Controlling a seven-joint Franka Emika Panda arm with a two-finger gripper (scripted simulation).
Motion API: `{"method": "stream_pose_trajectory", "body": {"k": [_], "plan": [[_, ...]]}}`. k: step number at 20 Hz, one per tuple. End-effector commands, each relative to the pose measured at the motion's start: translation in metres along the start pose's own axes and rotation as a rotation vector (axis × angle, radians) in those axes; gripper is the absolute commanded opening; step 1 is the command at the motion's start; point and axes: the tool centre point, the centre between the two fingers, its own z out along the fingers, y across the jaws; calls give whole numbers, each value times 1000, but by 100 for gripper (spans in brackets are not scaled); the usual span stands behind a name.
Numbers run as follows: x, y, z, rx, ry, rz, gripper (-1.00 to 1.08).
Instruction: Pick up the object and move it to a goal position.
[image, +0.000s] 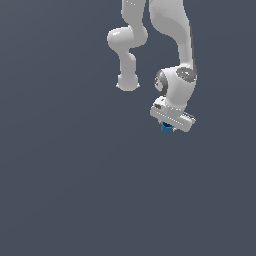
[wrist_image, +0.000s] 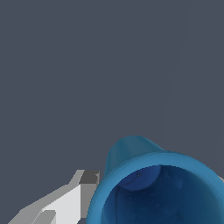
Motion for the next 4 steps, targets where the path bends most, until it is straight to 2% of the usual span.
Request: {"method": "stream_pose_trajectory", "body": {"k": [1, 4], "plan": [[-8, 0, -3, 1, 1, 2, -100], [-11, -1, -3, 1, 1, 2, -100]]}}
